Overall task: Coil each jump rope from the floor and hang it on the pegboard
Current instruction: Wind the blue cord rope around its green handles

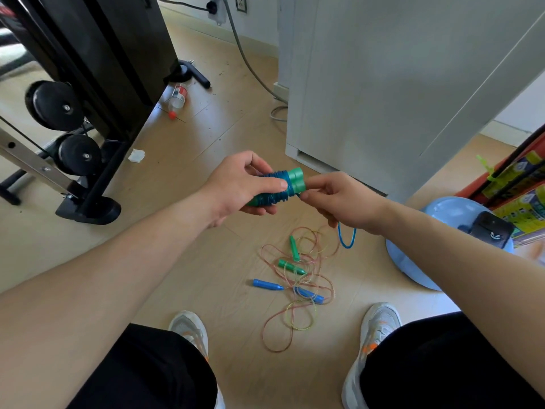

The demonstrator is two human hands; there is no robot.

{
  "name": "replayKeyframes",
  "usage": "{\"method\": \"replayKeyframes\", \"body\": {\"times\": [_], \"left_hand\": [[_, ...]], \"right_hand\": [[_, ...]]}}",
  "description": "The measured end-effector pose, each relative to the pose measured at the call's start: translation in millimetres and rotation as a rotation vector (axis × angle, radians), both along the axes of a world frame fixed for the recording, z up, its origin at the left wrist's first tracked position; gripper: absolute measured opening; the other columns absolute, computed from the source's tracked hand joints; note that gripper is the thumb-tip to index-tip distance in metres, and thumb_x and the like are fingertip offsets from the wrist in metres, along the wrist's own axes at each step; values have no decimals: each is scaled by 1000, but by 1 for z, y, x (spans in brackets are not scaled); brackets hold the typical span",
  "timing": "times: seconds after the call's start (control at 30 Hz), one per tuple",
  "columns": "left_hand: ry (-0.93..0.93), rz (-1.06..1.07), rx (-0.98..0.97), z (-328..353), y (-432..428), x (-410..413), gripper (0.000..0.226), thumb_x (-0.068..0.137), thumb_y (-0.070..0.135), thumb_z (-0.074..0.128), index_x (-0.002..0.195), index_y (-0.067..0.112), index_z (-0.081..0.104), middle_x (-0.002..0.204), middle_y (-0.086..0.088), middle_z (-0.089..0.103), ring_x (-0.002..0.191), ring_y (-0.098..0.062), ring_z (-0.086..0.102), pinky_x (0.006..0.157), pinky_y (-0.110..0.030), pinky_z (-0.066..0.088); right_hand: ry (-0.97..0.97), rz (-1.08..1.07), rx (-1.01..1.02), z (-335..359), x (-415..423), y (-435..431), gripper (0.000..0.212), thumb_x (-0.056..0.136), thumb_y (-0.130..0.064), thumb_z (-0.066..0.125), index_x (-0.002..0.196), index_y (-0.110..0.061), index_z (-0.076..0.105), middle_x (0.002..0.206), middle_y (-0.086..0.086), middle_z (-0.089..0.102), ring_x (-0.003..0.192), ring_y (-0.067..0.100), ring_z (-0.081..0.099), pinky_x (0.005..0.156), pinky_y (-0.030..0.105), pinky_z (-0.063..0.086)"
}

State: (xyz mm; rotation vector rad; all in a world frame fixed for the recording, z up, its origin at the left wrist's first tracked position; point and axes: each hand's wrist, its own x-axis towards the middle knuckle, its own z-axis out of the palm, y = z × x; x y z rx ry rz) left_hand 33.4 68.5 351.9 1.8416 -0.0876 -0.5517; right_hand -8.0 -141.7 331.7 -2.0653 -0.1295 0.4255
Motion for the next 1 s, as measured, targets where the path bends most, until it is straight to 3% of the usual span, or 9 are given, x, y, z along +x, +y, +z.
{"method": "replayKeyframes", "body": {"times": [0.2,0.33,0.43,0.5,0.63,0.7,0.83,0.9,1.0], "left_hand": [[-19,-225,110,6,2,-3,28,95,16,62,121,28,61,112,-3,69,72,-31,74,54,-30,55],[-43,-209,126,7,-2,-10,31,94,19,60,120,34,68,100,-3,73,68,-22,73,48,-23,47],[-76,-131,102,5,-5,-14,24,87,44,71,109,35,73,85,3,75,60,-19,69,43,-21,39],[-94,-85,105,3,-7,-15,37,77,59,72,103,33,74,83,4,76,56,-20,69,42,-22,37],[-48,-64,124,-1,-7,-15,29,79,47,78,100,27,72,90,3,75,59,-16,67,42,-22,37],[-51,-90,147,-1,-6,-13,21,82,43,77,98,29,73,87,5,75,64,-11,63,43,-21,38],[-26,-87,126,0,-7,-11,13,84,36,76,95,31,71,88,6,76,67,-10,62,46,-20,40],[-7,-83,115,-3,-10,-10,14,83,33,78,95,30,71,92,6,76,69,-9,62,49,-20,42],[26,-80,36,-6,-12,-10,19,80,22,81,95,26,70,93,2,77,78,-9,71,60,-17,51]], "right_hand": [[16,48,-40,-4,-1,1,22,98,-20,58,111,-28,75,63,2,43,58,23,40,56,36,45],[-15,28,-27,-1,-1,3,22,96,-20,60,103,-33,77,58,-4,43,61,26,38,57,38,45],[-29,20,-30,1,-2,5,25,95,-17,60,100,-34,77,56,-7,44,61,26,40,57,39,48],[-41,38,-33,3,-2,7,24,95,-18,60,101,-33,78,59,-4,45,61,26,41,57,40,49],[-9,94,-76,6,-3,5,20,98,-22,57,104,-27,76,55,-11,46,57,17,46,59,38,54],[46,93,-93,7,-2,1,17,100,-24,56,100,-21,73,58,-4,51,56,17,55,62,37,53],[171,86,-50,10,0,-3,17,103,-19,50,93,-12,61,86,2,68,75,16,72,68,25,54],[162,107,-74,12,0,-2,15,103,-13,48,93,-9,59,91,3,72,73,14,72,61,16,50],[171,125,-107,13,2,-2,15,103,-10,48,92,-11,58,83,-3,71,62,12,65,58,17,47]]}}
